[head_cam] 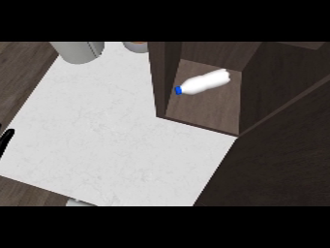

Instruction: Pick up the bottled water, place it into the cabinet and close the cabinet

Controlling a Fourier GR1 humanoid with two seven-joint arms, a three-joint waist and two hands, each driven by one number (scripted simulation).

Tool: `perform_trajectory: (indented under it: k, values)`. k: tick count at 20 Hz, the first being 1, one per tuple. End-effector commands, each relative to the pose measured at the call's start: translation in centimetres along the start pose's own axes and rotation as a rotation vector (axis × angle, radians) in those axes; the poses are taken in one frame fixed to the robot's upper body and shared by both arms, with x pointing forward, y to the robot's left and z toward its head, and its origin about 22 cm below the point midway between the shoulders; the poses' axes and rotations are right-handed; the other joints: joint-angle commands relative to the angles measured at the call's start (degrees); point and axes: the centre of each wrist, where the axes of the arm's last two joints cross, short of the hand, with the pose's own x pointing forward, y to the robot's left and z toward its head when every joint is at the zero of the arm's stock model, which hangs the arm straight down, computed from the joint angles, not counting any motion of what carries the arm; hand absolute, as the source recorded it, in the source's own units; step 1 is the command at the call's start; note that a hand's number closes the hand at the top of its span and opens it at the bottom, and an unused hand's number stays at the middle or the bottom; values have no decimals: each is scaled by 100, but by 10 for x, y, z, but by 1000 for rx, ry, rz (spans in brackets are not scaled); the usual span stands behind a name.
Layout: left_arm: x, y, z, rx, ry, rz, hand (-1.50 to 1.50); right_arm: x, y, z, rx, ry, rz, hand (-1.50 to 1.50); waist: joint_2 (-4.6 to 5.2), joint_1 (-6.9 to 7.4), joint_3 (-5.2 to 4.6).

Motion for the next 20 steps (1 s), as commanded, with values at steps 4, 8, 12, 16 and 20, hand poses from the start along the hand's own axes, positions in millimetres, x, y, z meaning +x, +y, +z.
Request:
perform_trajectory:
  k: [4, 8, 12, 16, 20]
  values:
    - [6, 2, -7, -31, -15, -3, -150, -7, 14, -17, 50, -73, -167, 150, 213, 260, 25]
    - [9, 4, -10, -43, -29, -5, -150, -10, 13, -17, 14, -85, -205, 150, 235, 303, 36]
    - [6, 3, -9, -46, -28, 9, -150, -15, 6, -16, -69, -65, -202, 150, 252, 258, 38]
    - [9, 6, -12, -52, -22, 0, -150, -13, -9, -18, -107, -17, -93, 150, 198, 221, 41]
    - [7, 7, -11, -50, -18, 9, -150, -19, -23, -23, -114, 73, -19, 150, 186, 279, 36]
